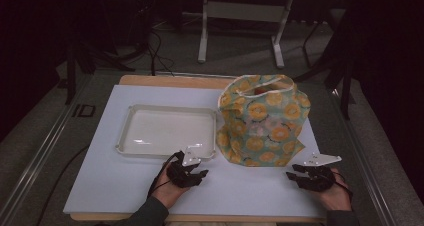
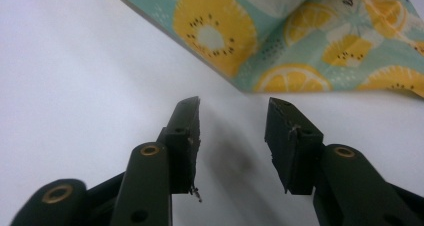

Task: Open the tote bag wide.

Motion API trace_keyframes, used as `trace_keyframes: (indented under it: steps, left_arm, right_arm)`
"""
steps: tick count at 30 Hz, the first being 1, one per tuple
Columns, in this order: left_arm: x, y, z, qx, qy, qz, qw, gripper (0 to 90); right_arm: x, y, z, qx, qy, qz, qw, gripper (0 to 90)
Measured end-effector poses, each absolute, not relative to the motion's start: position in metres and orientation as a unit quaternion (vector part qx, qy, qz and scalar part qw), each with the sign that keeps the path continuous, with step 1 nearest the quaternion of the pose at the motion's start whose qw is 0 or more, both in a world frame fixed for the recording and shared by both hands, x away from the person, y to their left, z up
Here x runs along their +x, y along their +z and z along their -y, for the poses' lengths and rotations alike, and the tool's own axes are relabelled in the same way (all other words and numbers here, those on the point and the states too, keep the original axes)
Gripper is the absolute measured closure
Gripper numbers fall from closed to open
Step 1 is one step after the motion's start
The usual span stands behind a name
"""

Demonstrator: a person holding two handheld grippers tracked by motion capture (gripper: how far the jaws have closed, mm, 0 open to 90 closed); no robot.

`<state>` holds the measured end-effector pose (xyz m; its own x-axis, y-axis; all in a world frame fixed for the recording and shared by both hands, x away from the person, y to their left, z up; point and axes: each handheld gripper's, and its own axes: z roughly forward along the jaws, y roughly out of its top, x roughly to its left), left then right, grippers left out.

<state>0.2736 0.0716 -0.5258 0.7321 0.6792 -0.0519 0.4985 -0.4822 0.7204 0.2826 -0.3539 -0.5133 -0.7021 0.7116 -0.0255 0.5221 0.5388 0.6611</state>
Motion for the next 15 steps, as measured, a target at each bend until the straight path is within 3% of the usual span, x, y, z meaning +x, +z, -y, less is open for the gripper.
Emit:
trace_keyframes:
  steps: [15]
  left_arm:
    - [0.2740,-0.5231,-0.0717,0.848,0.118,-0.344,0.385,54.5]
  right_arm:
    - [0.2807,-0.5038,0.3505,0.350,0.337,-0.863,0.141,57.3]
